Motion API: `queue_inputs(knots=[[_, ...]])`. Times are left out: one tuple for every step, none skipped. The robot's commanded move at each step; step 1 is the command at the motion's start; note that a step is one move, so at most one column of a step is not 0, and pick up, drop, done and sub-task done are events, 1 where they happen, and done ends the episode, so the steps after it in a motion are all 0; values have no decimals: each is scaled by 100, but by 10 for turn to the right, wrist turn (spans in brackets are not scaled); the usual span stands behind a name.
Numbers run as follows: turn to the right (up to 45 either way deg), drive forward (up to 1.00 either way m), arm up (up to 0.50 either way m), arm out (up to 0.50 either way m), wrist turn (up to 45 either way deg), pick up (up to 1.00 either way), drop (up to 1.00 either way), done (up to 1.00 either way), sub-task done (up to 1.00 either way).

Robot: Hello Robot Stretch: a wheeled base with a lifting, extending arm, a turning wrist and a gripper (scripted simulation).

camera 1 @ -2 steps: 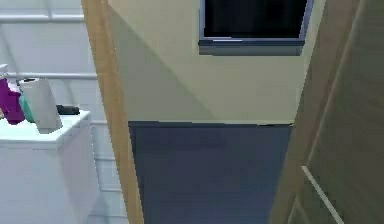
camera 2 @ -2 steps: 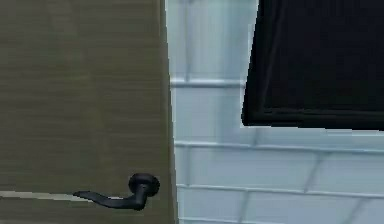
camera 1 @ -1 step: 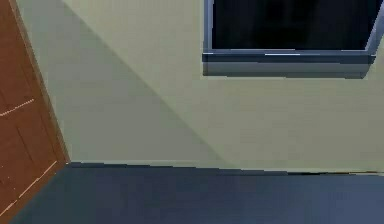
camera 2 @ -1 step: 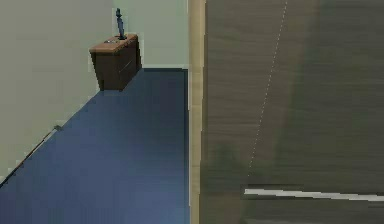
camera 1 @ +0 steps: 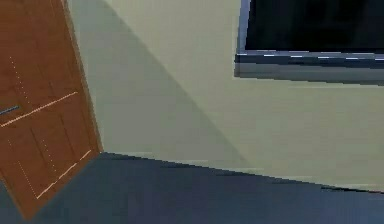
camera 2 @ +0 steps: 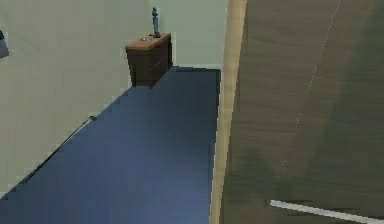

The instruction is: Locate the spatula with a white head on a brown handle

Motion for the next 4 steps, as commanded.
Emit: queue_inputs(knots=[[0,15,0,0,0,0,0,0,0],[-300,0,0,0,0,0,0,0,0],[0,25,0,0,0,0,0,0,0],[-420,0,0,0,0,0,0,0,0]])
